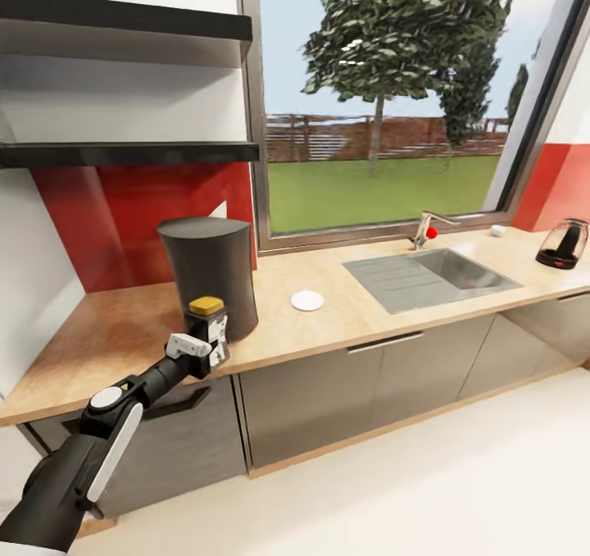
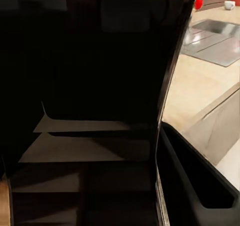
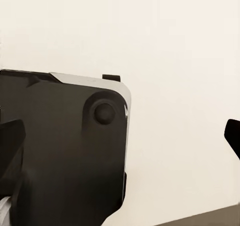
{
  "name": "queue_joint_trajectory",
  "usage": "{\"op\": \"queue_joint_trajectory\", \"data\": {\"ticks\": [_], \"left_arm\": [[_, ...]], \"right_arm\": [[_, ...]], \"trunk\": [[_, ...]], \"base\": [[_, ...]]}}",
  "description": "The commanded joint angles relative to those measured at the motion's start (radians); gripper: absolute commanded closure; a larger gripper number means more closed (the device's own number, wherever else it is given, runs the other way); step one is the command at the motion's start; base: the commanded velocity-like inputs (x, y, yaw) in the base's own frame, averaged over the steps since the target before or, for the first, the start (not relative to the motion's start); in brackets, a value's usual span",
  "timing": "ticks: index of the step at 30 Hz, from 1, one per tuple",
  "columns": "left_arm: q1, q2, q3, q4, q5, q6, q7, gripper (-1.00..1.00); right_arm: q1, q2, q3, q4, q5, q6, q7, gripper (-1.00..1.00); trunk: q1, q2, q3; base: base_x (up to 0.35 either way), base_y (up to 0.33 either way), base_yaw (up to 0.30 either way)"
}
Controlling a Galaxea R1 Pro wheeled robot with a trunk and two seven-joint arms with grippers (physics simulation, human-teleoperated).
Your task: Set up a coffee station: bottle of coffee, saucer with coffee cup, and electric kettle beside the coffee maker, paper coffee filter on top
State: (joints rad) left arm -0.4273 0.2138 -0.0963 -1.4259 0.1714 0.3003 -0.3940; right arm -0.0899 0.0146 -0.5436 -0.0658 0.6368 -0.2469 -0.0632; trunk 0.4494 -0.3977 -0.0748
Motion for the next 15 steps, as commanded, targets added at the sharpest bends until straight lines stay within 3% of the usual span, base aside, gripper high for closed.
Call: {"op": "queue_joint_trajectory", "data": {"ticks": [1, 5, 10, 11, 12, 15], "left_arm": [[-0.001, 0.003, 0.003, -0.001, 0.013, 0.009, -0.003, 1.00], [0.001, 0.026, 0.019, -0.001, 0.013, 0.012, -0.003, 1.00], [0.001, 0.030, 0.032, 0.001, 0.010, 0.014, 0.009, 1.00], [0.000, 0.025, 0.111, 0.004, 0.010, 0.014, 0.047, 1.00], [-0.001, 0.023, 0.131, 0.006, 0.010, 0.014, 0.079, 1.00], [-0.002, 0.021, 0.142, 0.006, 0.011, 0.013, 0.182, 1.00]], "right_arm": [[-0.001, 0.000, -0.007, 0.001, 0.011, -0.003, -0.004, -1.00], [-0.001, 0.001, -0.007, 0.001, 0.011, -0.003, -0.004, -1.00], [-0.001, 0.001, -0.007, 0.001, 0.011, -0.002, -0.005, -1.00], [-0.001, 0.001, -0.007, 0.001, 0.011, -0.002, -0.005, -1.00], [-0.001, 0.001, -0.007, 0.001, 0.011, -0.002, -0.004, -1.00], [0.000, 0.000, -0.007, 0.001, 0.011, -0.003, -0.004, -1.00]], "trunk": [[0.001, -0.002, -0.002], [0.001, -0.002, -0.002], [0.001, -0.002, -0.002], [0.001, -0.002, -0.002], [0.001, -0.002, -0.002], [0.001, -0.002, -0.002]], "base": [[0.000, 0.000, 0.268], [0.000, 0.000, 0.275], [0.000, 0.000, 0.279], [0.000, 0.000, 0.279], [0.000, 0.000, 0.279], [0.000, 0.000, 0.279]]}}
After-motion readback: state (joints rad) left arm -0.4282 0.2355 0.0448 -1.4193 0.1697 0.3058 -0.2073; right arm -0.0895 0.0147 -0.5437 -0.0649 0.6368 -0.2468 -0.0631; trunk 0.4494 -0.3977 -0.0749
